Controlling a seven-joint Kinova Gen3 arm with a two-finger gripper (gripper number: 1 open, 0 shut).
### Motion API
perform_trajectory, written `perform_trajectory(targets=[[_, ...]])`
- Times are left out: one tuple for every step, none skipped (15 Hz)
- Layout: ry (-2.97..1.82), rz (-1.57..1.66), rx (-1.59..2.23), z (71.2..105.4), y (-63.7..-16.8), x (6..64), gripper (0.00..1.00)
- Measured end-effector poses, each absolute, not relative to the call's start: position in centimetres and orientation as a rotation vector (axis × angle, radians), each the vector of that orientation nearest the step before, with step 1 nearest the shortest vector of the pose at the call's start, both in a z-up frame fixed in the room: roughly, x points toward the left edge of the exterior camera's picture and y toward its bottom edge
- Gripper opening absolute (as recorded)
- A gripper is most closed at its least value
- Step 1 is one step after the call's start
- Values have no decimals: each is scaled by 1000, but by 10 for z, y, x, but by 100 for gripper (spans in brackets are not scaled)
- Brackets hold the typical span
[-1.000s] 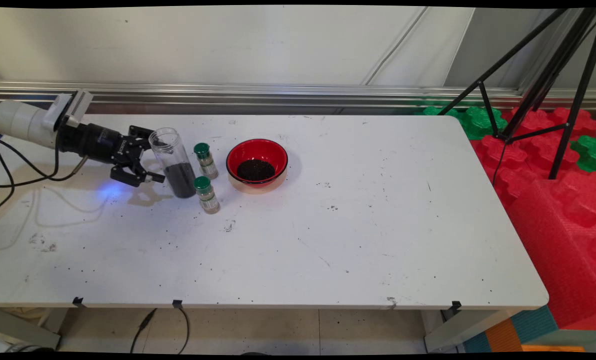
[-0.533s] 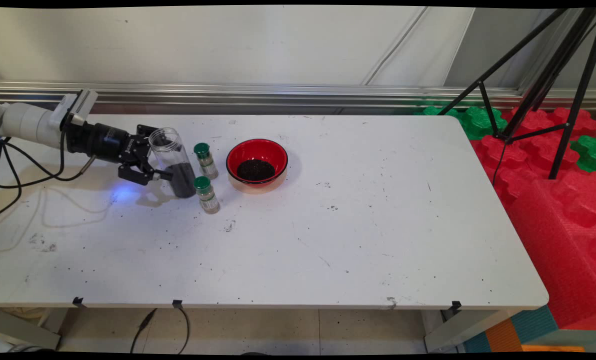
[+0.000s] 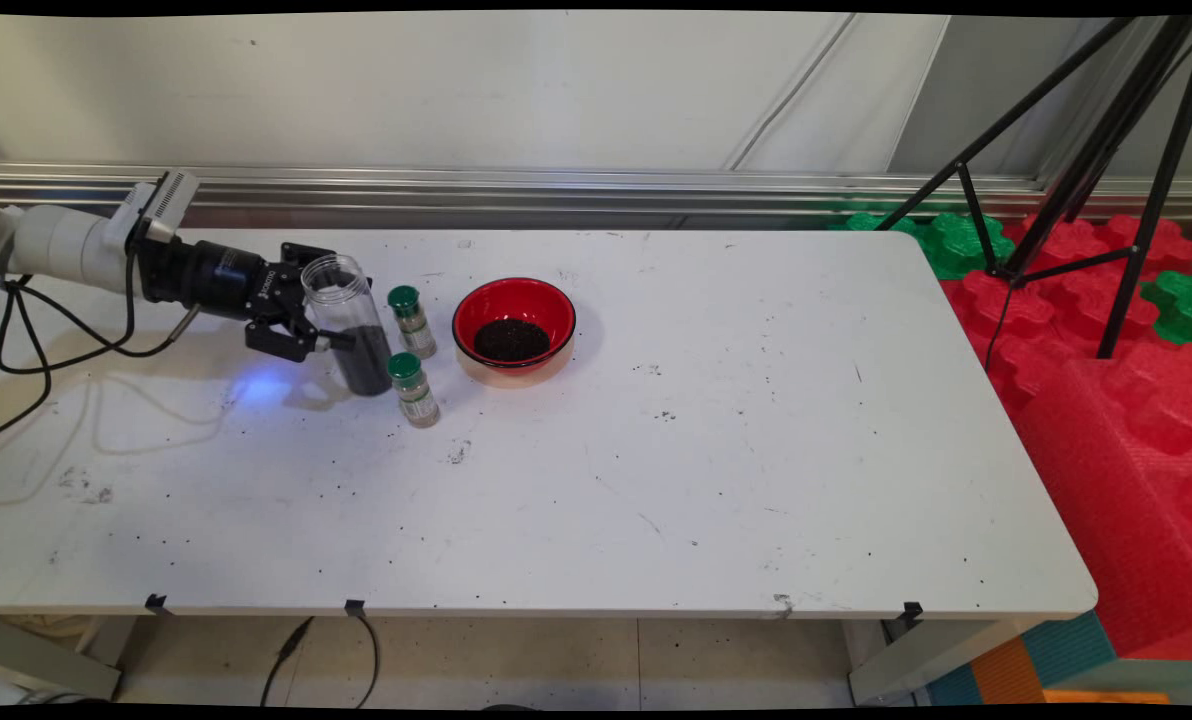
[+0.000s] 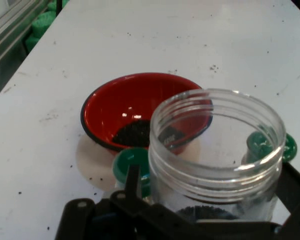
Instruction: Pick up the black seasoning powder from the table, then pour the black seasoning powder in the red bowl
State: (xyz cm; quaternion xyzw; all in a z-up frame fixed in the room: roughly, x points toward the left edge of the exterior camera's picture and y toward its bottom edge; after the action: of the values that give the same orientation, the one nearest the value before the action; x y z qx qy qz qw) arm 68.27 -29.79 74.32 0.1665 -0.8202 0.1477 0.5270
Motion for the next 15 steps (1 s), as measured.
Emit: perform_trajectory(targets=[[-1955, 353, 400, 744, -298, 682, 100], [-1950, 353, 401, 744, -299, 681, 100], [-1945, 354, 403, 745, -299, 681, 100], [-1942, 354, 405, 745, -299, 681, 100], [-1938, 355, 407, 746, -299, 681, 0], [-1935, 355, 409, 746, -299, 681, 0], [-1933, 355, 411, 747, -300, 681, 0], [-1931, 355, 413, 747, -300, 682, 0], [-1929, 355, 415, 747, -300, 682, 0], [-1927, 355, 417, 748, -299, 682, 0], [-1926, 354, 418, 748, -299, 683, 0], [-1925, 354, 418, 749, -299, 683, 0], [-1923, 354, 419, 750, -298, 683, 0], [-1921, 354, 418, 752, -298, 683, 0], [-1919, 355, 417, 753, -297, 683, 0]])
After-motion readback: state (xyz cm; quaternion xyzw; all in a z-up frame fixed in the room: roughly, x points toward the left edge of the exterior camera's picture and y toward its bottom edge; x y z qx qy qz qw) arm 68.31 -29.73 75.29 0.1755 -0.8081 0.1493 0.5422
